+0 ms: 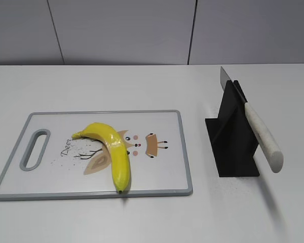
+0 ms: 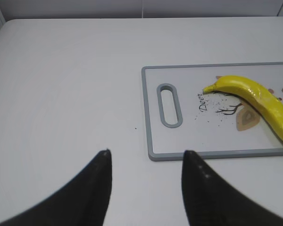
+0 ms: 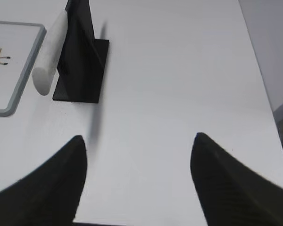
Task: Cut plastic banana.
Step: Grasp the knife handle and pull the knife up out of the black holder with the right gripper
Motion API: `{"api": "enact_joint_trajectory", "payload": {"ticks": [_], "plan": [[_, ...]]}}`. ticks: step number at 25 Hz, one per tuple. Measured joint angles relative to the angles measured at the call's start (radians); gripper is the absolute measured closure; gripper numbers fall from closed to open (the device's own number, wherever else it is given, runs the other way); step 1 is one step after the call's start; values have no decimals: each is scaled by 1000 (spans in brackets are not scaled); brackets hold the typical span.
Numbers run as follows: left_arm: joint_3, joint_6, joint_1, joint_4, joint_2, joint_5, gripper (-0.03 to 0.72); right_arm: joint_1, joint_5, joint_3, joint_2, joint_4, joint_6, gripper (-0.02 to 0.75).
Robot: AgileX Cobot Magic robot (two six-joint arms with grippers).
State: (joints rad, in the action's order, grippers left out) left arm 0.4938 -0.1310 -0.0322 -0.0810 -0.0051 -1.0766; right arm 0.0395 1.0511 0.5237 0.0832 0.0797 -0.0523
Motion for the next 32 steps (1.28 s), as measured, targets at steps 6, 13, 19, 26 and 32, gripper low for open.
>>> {"api": "enact_joint_trajectory", "payload": {"ticks": [6,13,19,26,32], "plan": [[0,0,0,0,0,0,219,0,33,119,308,69,0,202],[0,0,0,0,0,0,228,0,106,286,644,117,0,202],[0,0,0,0,0,0,236,166,50,372,831,51,84,202],[0,0,0,0,0,0,244,380,32,479,1062,-8,200,202],[0,0,0,0,0,0,250,381,25,527,1234,31,213,202]]}}
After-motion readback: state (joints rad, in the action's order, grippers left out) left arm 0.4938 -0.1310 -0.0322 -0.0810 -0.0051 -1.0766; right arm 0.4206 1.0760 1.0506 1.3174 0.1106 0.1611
